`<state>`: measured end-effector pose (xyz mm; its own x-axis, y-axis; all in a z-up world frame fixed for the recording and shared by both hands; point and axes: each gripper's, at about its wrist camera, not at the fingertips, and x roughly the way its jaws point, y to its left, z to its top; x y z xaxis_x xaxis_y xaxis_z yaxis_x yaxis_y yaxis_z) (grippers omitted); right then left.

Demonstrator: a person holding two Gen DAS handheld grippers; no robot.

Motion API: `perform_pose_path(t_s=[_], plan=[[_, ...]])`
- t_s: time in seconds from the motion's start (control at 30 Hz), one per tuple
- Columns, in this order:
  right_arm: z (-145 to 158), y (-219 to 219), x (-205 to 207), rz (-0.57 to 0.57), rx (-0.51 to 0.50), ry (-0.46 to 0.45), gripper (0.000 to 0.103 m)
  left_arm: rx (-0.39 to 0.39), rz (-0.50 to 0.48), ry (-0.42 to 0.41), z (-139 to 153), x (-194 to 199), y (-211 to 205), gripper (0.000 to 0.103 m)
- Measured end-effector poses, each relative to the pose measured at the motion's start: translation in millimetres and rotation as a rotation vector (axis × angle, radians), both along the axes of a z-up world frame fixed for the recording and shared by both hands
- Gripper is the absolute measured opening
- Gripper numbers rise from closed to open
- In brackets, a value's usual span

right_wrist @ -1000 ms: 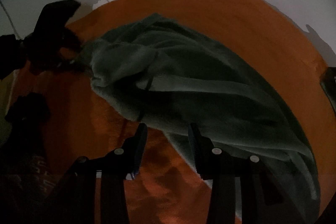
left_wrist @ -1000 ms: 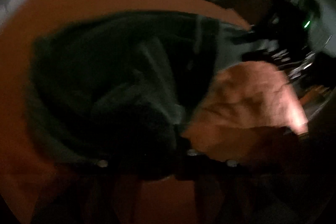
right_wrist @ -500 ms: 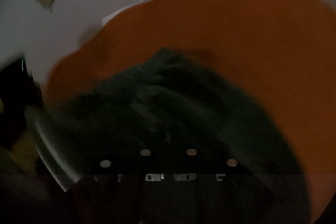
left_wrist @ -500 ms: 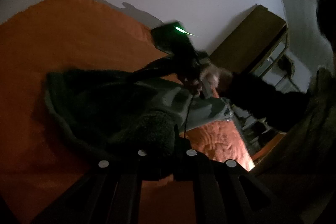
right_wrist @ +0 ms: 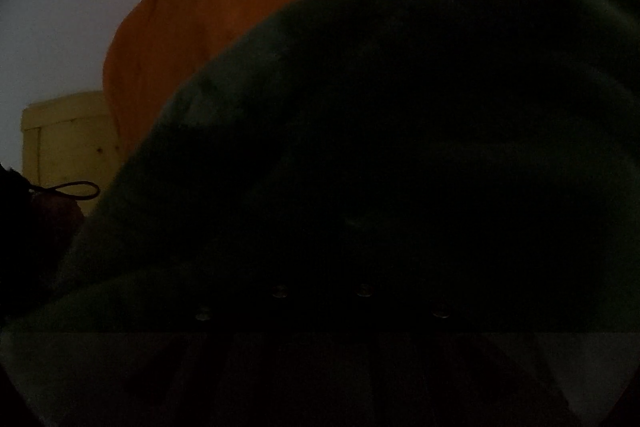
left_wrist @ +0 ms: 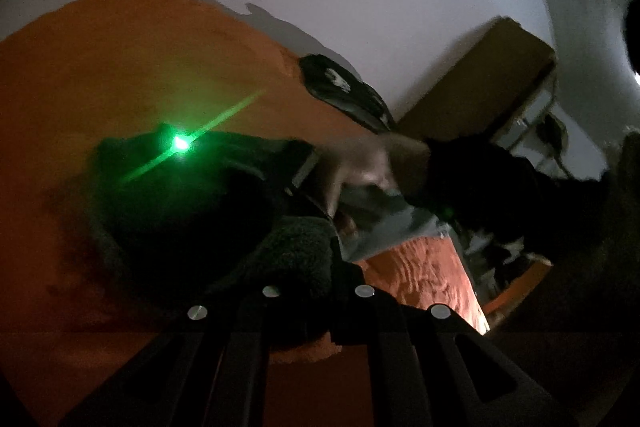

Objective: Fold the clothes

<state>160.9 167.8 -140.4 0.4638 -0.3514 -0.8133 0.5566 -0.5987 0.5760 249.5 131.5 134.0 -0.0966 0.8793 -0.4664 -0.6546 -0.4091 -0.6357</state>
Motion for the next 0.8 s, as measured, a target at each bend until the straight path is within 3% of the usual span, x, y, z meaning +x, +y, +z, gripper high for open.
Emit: perform_pose_path(t_s=[0.1, 0.17, 0.23, 0.37, 0.5, 0.57, 0.63, 0.8], plan=[[25.0, 15.7, -2.7, -0.082, -0.043, 0.108, 0.004, 0.002, 0.058, -0.013, -0.6, -10.2, -2.2, 0.007], [60.8, 41.5, -4.8, -0.163, -0.056, 0.288, 0.004, -0.014, 0.109, -0.021, -0.1, -21.2, -2.1, 0.007], [107.5, 81.1, 0.8, -0.274, -0.137, 0.459, 0.004, -0.004, 0.138, -0.037, 2.1, -33.4, -1.6, 0.007], [177.3, 181.3, 31.7, -0.533, -0.171, 0.678, 0.004, 0.018, 0.182, -0.028, 8.6, -60.8, 9.8, 0.007], [206.8, 275.6, 82.0, -0.603, -0.041, 0.866, 0.004, -0.075, 0.280, -0.034, 8.5, -101.2, 28.8, 0.007], [202.1, 316.6, 112.5, -0.665, 0.032, 0.883, 0.005, -0.100, 0.322, -0.083, 3.0, -124.1, 35.4, 0.007], [191.4, 357.5, 135.5, -0.741, 0.072, 0.842, 0.005, -0.138, 0.390, -0.134, -9.1, -152.2, 42.0, 0.007], [135.4, 435.4, 189.1, -0.937, 0.191, 0.731, 0.005, -0.204, 0.584, -0.369, -72.5, -210.8, 60.4, 0.007]])
